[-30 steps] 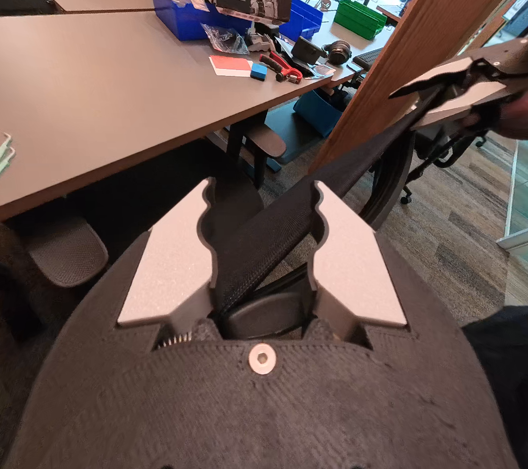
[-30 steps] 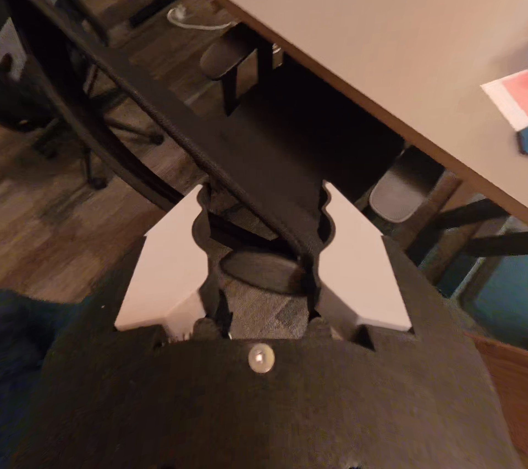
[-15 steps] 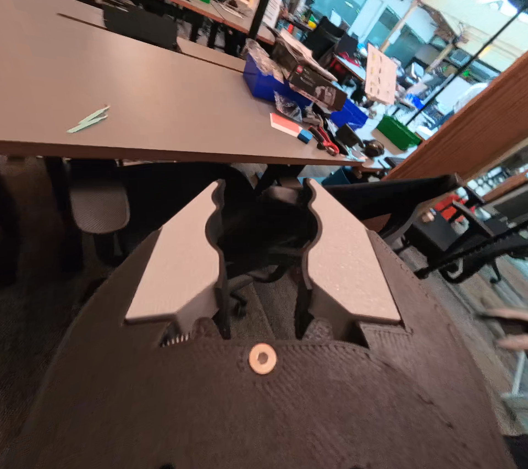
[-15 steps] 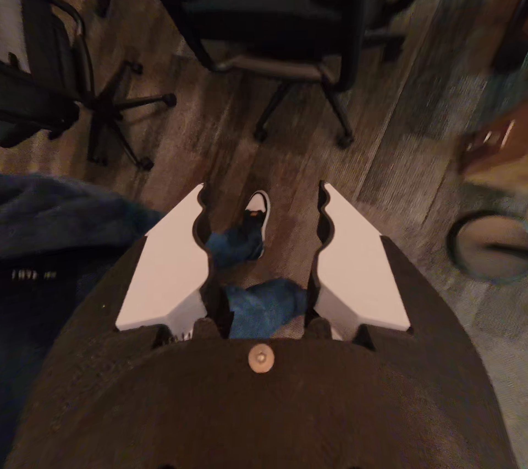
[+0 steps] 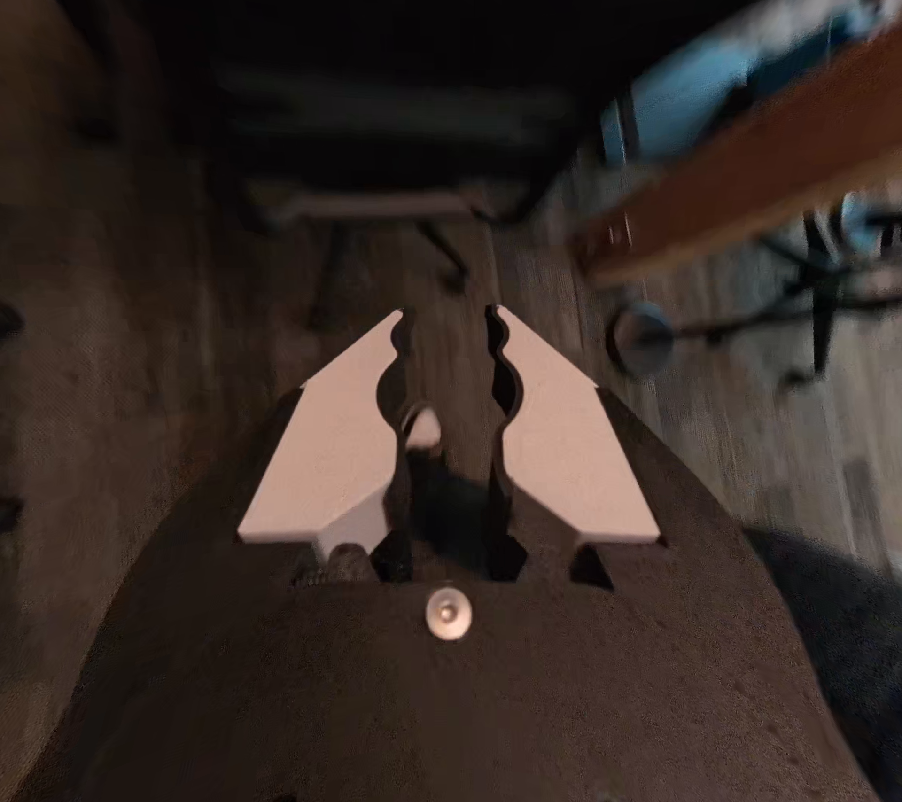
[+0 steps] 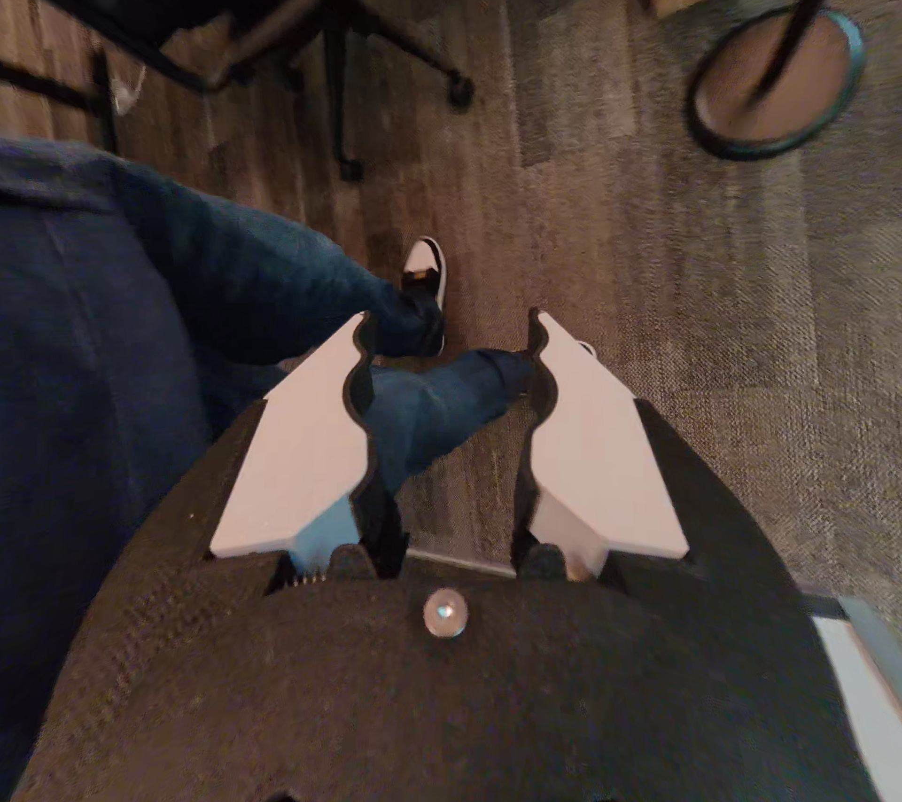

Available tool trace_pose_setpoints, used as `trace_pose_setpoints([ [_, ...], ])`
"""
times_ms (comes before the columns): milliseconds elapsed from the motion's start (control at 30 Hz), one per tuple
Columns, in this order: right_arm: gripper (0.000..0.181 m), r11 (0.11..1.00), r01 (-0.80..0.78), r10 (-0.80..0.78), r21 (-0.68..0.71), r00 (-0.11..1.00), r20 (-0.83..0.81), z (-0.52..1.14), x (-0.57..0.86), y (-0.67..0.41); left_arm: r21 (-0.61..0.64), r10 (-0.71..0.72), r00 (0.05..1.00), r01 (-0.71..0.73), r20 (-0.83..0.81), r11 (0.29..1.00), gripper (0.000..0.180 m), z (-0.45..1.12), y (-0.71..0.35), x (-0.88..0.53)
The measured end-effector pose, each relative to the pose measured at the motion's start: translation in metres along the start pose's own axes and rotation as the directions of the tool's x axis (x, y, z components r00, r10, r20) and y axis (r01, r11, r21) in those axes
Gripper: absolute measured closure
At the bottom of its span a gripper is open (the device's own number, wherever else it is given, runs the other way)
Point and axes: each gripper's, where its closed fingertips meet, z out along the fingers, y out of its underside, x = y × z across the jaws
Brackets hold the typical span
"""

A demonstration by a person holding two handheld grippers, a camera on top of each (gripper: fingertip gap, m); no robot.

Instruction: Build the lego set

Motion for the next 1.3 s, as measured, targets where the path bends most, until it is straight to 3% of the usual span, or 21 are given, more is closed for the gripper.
trace_pose_setpoints([
  [100,0.122,0.988,-0.117,0.120,0.101,0.992,-0.028,-0.039,0.054,0.002,-0.317,0.171,0.972,-0.214,-0.159,0.924,0.150,0.046,0.091,0.102],
  [200,0.123,0.981,-0.142,0.155,0.135,0.984,-0.091,-0.063,0.097,0.012,-0.469,0.360,0.807,-0.573,-0.468,0.672,0.150,0.078,0.163,0.226],
  [300,0.136,0.938,-0.252,0.271,0.237,0.961,-0.050,-0.082,0.119,0.014,-0.352,0.484,0.491,-0.867,-0.725,0.352,0.155,0.106,0.199,0.344],
  [367,0.175,0.926,-0.266,0.275,0.270,0.961,0.001,-0.090,0.121,0.017,-0.241,0.480,0.320,-0.945,-0.817,0.220,0.167,0.127,0.211,0.423],
  [433,0.181,0.923,-0.299,0.308,0.242,0.951,0.003,-0.091,0.127,0.029,-0.123,0.454,0.184,-0.979,-0.872,0.161,0.180,0.145,0.220,0.505],
  [533,0.181,0.907,-0.361,0.369,0.215,0.930,0.005,-0.099,0.142,0.042,0.011,0.413,0.028,-0.996,-0.910,0.094,0.180,0.169,0.244,0.614],
  [633,0.181,0.824,-0.486,0.506,0.292,0.863,0.010,-0.128,0.175,0.042,0.086,0.319,-0.068,-0.995,-0.945,0.043,0.180,0.174,0.278,0.710],
  [733,0.173,0.719,-0.566,0.629,0.404,0.777,-0.032,-0.172,0.224,0.038,0.248,0.217,-0.249,-0.968,-0.944,-0.031,0.180,0.158,0.308,0.807],
  [833,0.177,0.617,-0.605,0.720,0.503,0.692,-0.051,-0.210,0.270,0.041,0.419,0.181,-0.412,-0.908,-0.893,0.005,0.170,0.133,0.319,0.922],
  [900,0.174,0.552,-0.632,0.764,0.543,0.645,-0.027,-0.227,0.296,0.040,0.486,0.190,-0.461,-0.867,-0.867,0.113,0.160,0.106,0.315,1.007],
  [1000,0.173,0.535,-0.625,0.778,0.569,0.626,-0.044,-0.248,0.338,0.039,0.579,0.275,-0.511,-0.753,-0.814,0.314,0.149,0.062,0.286,1.135],
  [1067,0.168,0.516,-0.636,0.796,0.574,0.604,-0.047,-0.260,0.371,0.041,0.623,0.327,-0.530,-0.650,-0.782,0.437,0.152,0.026,0.254,1.208],
  [1133,0.166,0.480,-0.641,0.804,0.599,0.594,-0.009,-0.276,0.411,0.035,0.664,0.381,-0.549,-0.547,-0.744,0.510,0.150,-0.011,0.217,1.273],
  [1233,0.162,0.506,-0.641,0.784,0.576,0.621,0.002,-0.301,0.482,0.028,0.730,0.537,-0.501,-0.376,-0.679,0.571,0.147,-0.050,0.147,1.363],
  [1300,0.162,0.540,-0.622,0.756,0.566,0.654,-0.002,-0.329,0.535,0.018,0.779,0.680,-0.381,-0.305,-0.627,0.548,0.143,-0.048,0.095,1.417],
])
